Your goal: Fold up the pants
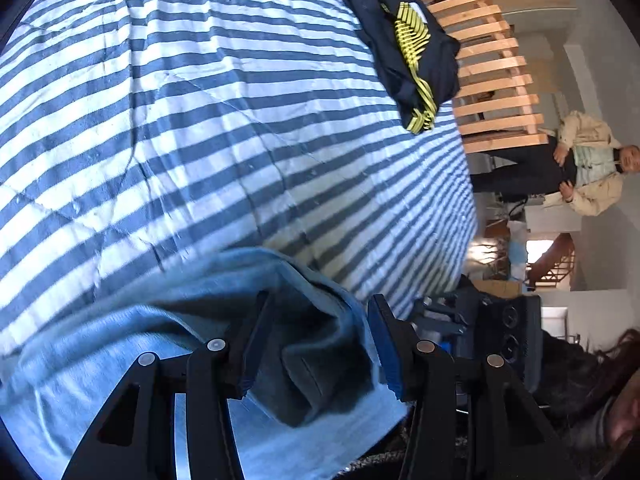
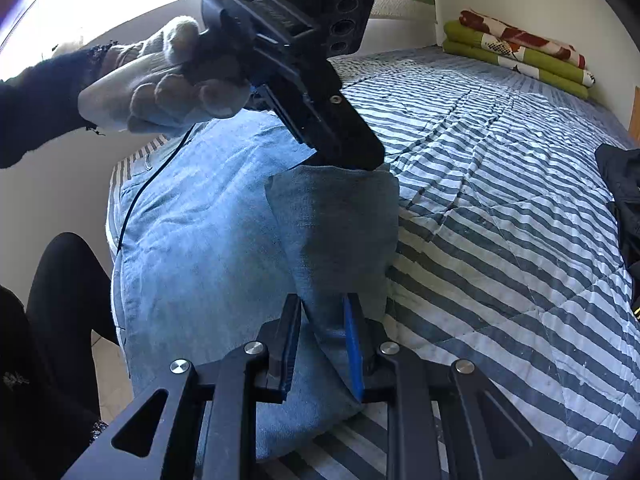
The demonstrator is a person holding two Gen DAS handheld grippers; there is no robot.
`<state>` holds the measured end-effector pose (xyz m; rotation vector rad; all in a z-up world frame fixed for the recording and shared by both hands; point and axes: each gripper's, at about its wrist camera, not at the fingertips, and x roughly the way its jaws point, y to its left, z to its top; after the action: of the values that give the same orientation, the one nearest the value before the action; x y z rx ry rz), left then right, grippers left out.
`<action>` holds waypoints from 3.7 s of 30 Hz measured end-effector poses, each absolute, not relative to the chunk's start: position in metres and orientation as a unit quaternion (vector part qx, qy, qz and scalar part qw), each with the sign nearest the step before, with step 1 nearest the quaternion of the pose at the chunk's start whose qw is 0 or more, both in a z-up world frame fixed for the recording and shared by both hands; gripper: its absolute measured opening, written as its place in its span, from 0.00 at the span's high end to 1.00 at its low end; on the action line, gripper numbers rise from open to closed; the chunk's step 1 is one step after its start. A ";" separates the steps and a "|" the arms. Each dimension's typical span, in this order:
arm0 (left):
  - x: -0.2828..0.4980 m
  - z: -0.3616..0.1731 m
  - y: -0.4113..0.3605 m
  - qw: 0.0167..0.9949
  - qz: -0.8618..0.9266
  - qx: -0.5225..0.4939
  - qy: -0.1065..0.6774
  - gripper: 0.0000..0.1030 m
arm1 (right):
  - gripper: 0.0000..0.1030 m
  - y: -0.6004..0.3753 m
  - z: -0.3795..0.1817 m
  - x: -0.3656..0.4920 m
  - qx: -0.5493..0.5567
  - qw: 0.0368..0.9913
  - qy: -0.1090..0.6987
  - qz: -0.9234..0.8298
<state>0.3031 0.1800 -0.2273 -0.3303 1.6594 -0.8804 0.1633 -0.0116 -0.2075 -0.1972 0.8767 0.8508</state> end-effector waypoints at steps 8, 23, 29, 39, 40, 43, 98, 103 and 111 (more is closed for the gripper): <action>0.298 -0.210 0.153 0.541 -0.429 -0.152 0.708 0.51 | 0.81 -0.026 -0.208 0.181 -0.052 0.815 0.429 0.387; 0.319 -0.181 0.151 0.609 -0.374 -0.098 0.692 0.44 | 0.74 -0.063 -0.198 0.206 -0.007 0.859 0.429 0.278; 0.324 -0.204 0.132 0.617 -0.370 -0.088 0.689 0.46 | 0.74 -0.063 -0.193 0.213 0.004 0.855 0.430 0.289; 0.352 -0.215 0.138 0.596 -0.361 -0.080 0.713 0.45 | 0.70 -0.047 -0.216 0.223 0.015 0.826 0.483 0.291; 0.354 -0.217 0.138 0.595 -0.360 -0.082 0.714 0.45 | 0.70 -0.048 -0.218 0.224 0.026 0.824 0.484 0.294; 0.353 -0.222 0.139 0.585 -0.371 -0.098 0.714 0.45 | 0.76 -0.035 -0.213 0.209 -0.015 0.840 0.456 0.294; 0.054 -0.203 0.058 0.792 -0.194 0.018 0.578 0.44 | 0.70 -0.153 -0.125 0.186 0.132 0.833 0.483 0.235; 0.026 -0.199 0.061 0.806 -0.225 0.047 0.546 0.43 | 0.70 -0.161 -0.113 0.170 0.120 0.846 0.471 0.218; 0.053 -0.167 0.080 0.832 -0.188 -0.017 0.521 0.40 | 0.63 -0.150 -0.097 0.162 0.119 0.853 0.465 0.207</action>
<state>0.0527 0.0796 -0.1673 -0.0357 1.1053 -0.3993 0.1623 -0.1501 -0.0966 0.2509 0.9782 0.4346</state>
